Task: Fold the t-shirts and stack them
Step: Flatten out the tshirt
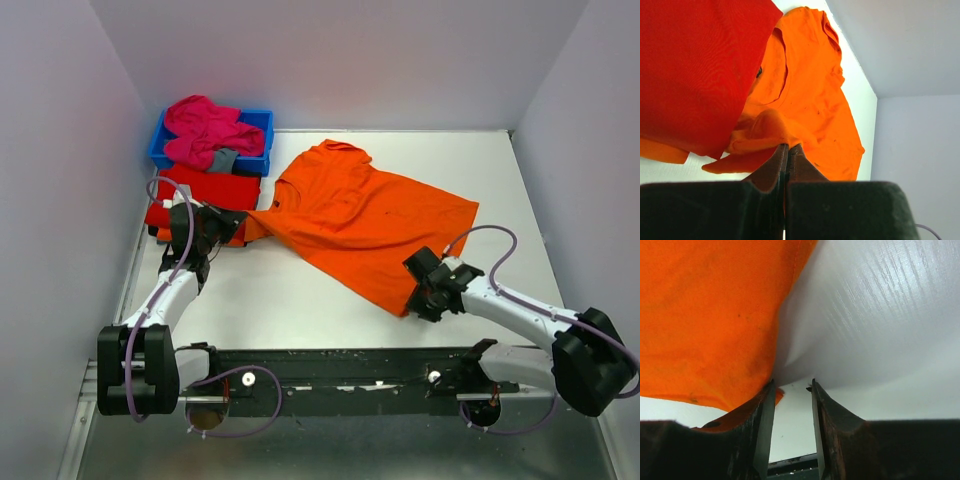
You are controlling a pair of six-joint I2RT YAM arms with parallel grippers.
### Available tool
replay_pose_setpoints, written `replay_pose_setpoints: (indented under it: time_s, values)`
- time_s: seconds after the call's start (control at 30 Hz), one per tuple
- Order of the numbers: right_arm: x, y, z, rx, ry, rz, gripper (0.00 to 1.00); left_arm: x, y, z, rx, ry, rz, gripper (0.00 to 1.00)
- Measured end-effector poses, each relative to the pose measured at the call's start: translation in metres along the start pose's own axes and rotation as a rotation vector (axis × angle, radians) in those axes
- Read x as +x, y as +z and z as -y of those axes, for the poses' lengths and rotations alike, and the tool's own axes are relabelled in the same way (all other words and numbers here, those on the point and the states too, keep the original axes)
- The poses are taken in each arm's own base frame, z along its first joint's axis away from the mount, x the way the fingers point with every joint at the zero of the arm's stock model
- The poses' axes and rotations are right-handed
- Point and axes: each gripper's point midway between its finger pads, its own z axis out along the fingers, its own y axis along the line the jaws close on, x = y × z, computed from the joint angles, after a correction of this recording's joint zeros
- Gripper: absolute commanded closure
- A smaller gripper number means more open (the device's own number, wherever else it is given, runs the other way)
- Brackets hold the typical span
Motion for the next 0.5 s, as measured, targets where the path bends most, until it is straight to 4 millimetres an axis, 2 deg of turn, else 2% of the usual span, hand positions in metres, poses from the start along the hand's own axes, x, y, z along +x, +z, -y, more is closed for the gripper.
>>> replay_pose_setpoints:
  time_s: [0.33, 0.5]
  values:
    - [-0.004, -0.011, -0.006, -0.084, 0.042, 0.032, 0.56, 0.0, 0.0, 0.0, 0.0, 0.006, 0.0, 1.0]
    - [0.0, -0.009, -0.007, -0.084, 0.039, 0.016, 0.57, 0.0, 0.0, 0.0, 0.0, 0.006, 0.0, 1.0]
